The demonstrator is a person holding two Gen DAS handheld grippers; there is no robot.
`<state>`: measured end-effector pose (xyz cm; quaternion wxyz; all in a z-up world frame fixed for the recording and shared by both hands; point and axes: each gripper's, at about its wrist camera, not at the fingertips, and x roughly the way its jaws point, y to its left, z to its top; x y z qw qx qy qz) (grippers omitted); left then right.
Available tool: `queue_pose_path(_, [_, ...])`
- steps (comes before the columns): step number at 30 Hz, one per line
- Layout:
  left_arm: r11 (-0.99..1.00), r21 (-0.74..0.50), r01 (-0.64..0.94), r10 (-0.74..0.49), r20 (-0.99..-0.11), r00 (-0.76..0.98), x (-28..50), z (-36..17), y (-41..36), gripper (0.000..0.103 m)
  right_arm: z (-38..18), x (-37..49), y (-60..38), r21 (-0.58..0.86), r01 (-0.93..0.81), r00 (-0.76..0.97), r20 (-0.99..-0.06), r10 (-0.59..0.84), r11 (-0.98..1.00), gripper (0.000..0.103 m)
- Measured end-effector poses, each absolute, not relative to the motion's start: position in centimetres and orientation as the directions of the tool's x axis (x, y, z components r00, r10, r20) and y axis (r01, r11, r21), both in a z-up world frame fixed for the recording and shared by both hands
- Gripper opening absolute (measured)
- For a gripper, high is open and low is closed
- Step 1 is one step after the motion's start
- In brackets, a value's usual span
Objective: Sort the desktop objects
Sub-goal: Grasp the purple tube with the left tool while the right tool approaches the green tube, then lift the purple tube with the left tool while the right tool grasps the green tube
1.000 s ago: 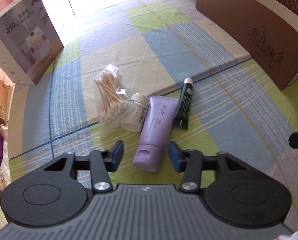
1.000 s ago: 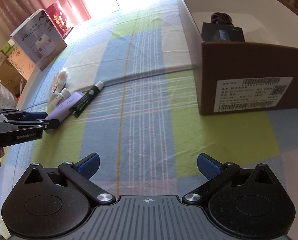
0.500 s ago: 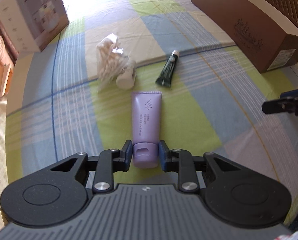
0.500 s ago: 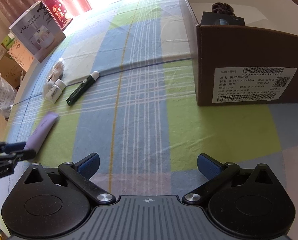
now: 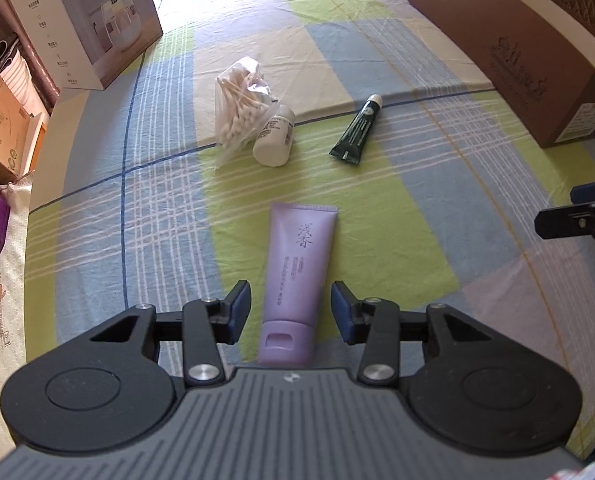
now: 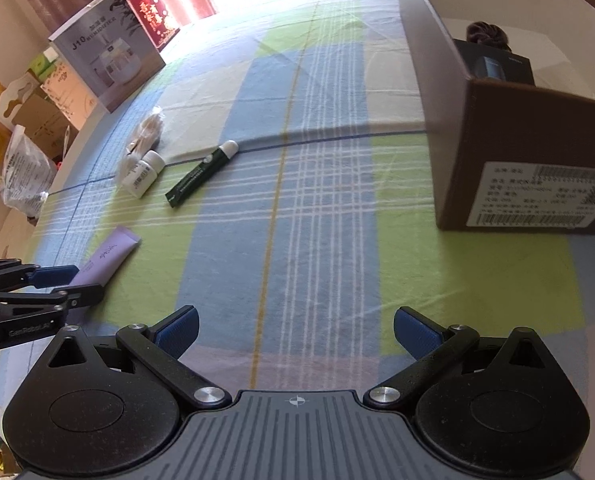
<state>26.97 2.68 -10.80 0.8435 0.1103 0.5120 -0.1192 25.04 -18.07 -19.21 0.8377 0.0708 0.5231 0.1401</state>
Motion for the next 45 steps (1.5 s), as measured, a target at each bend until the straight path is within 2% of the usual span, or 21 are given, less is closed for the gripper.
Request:
queue_pose_path(5, [0.965,0.026,0.259,-0.095,-0.891,0.445,27.0,-11.0,3.6,0.028,-18.9,25.7,-16.7,0.239,-0.174,0.458,-0.839,0.294,0.955,0.101])
queue_pose_path(10, [0.986,0.048,0.157,-0.029,-0.89,0.455,27.1,-10.9,5.4,0.027,-19.3,27.6,-15.1,0.245,-0.192,0.465,-0.83,0.308,0.95,0.099])
queue_pose_path(11, [0.991,0.049,0.128,-0.014,-0.891,0.454,27.2,-11.0,6.0,0.027,-19.4,28.0,-14.7,0.243,-0.2,0.468,-0.827,0.311,0.949,0.096])
queue_pose_path(13, [0.995,0.056,0.079,0.014,-0.89,0.455,27.4,-11.0,6.9,0.027,-19.8,28.9,-13.6,0.239,-0.223,0.466,-0.825,0.319,0.945,0.083])
queue_pose_path(14, [0.997,0.061,0.057,0.028,-0.89,0.455,27.6,-11.0,7.4,0.027,-20.0,29.4,-13.1,0.237,-0.229,0.464,-0.826,0.32,0.944,0.08])
queue_pose_path(16, [0.998,0.06,0.021,0.044,-0.89,0.454,28.0,-11.0,8.2,0.027,-20.5,30.3,-12.2,0.24,-0.24,0.463,-0.823,0.328,0.941,0.065])
queue_pose_path(17, [0.998,0.056,0.003,0.049,-0.889,0.455,28.2,-11.0,8.6,0.027,-20.7,30.7,-11.7,0.241,-0.245,0.458,-0.825,0.331,0.939,0.062])
queue_pose_path(23, [0.996,0.065,-0.055,0.083,-0.887,0.454,30.1,-11.0,9.8,0.027,-21.3,33.5,-9.6,0.275,-0.231,0.473,-0.806,0.354,0.933,0.058])
queue_pose_path(27, [0.996,0.059,-0.07,0.085,-0.886,0.455,31.3,-11.1,10.1,0.027,-21.3,35.4,-8.5,0.247,-0.202,0.499,-0.806,0.317,0.948,0.056])
queue_pose_path(29, [0.996,0.056,-0.072,0.083,-0.886,0.457,31.7,-11.2,10.1,0.027,-21.6,36.1,-8.2,0.244,-0.195,0.501,-0.808,0.31,0.95,0.051])
queue_pose_path(32, [0.996,0.052,-0.072,0.079,-0.886,0.458,32.1,-11.2,10.1,0.027,-21.9,36.5,-7.5,0.207,-0.22,0.512,-0.807,0.293,0.953,0.035])
queue_pose_path(38, [0.997,0.046,-0.066,0.071,-0.888,0.454,32.5,-11.3,10.0,0.027,-22.3,35.2,-6.0,0.094,-0.385,0.519,-0.801,0.299,0.918,0.015])
queue_pose_path(45, [0.999,0.039,-0.03,0.048,-0.89,0.453,31.9,-11.4,9.4,0.027,-22.5,32.3,-6.6,0.056,-0.513,0.492,-0.799,0.347,0.856,0.013])
